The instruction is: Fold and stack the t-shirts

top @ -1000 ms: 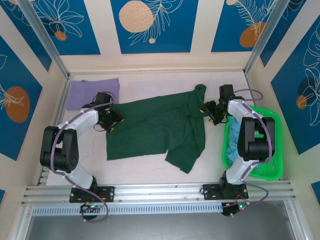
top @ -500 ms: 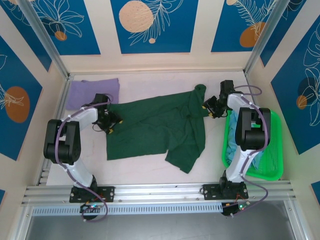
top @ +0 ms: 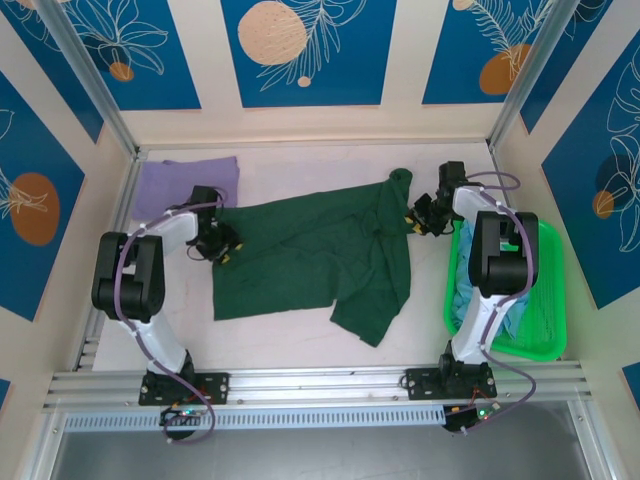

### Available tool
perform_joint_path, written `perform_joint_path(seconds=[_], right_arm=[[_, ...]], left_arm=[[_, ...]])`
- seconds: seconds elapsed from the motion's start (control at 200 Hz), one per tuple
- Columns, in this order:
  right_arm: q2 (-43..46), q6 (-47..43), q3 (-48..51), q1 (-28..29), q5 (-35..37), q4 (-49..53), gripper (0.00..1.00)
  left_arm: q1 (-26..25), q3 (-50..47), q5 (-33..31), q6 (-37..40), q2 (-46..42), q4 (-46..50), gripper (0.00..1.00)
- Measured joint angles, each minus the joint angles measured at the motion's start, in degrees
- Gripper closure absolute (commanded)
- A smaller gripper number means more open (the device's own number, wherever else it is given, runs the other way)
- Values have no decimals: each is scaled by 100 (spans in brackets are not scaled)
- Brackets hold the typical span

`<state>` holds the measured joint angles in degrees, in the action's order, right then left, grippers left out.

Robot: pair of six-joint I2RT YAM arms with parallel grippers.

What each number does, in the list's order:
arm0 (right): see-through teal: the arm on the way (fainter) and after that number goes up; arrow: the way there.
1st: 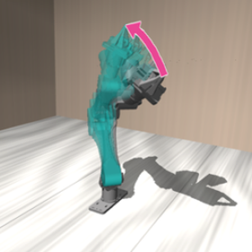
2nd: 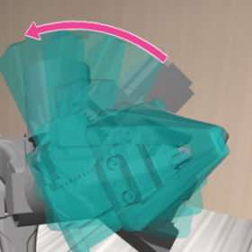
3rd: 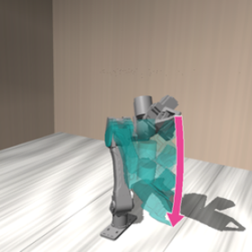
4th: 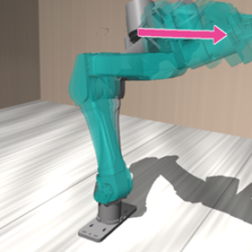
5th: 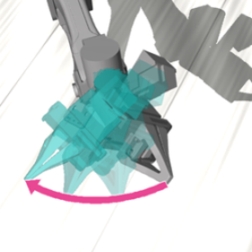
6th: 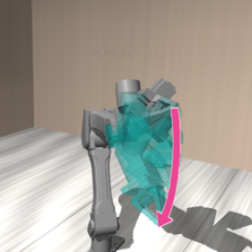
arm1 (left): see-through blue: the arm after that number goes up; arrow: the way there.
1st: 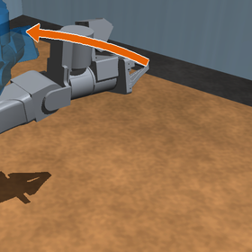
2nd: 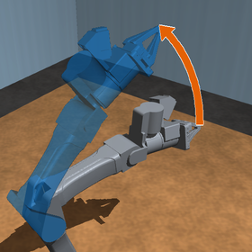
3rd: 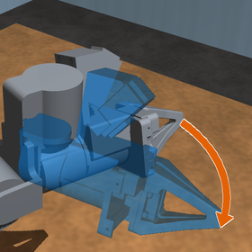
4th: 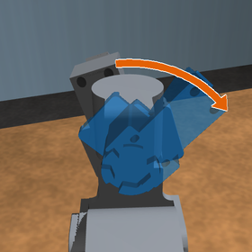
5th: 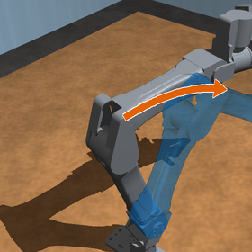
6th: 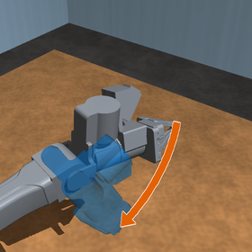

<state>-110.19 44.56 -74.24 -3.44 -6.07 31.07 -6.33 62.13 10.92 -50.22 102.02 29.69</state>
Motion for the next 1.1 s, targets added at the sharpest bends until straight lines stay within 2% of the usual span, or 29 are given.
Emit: perform_joint_path(seconds=[0.145, 0.24, 0.305, 0.455, 0.57, 0.88, 1.1], right_arm=[[-46, 0, 0, 0, 2, 2, 78], [-46, -15, -15, 0, 9, 26, 64], [-46, -24, -63, 0, 39, 103, 60], [-46, -24, -120, 0, 116, 162, 57], [-63, -37, -120, 0, 157, 175, 51], [-59, -70, -81, 0, 223, 201, 46], [66, -68, 184, 0, 317, 127, 46]], left_arm=[[2, 164, -68, 109, 79, 33, 76], [2, 254, -81, 127, 160, 55, 75], [2, 313, -85, 129, 236, 85, 77], [11, 389, -90, 155, 319, 127, 93], [11, 435, -90, 256, 319, 155, 100], [11, 643, -197, 317, 299, 387, 100], [11, 706, -225, 389, 267, 466, 100]])
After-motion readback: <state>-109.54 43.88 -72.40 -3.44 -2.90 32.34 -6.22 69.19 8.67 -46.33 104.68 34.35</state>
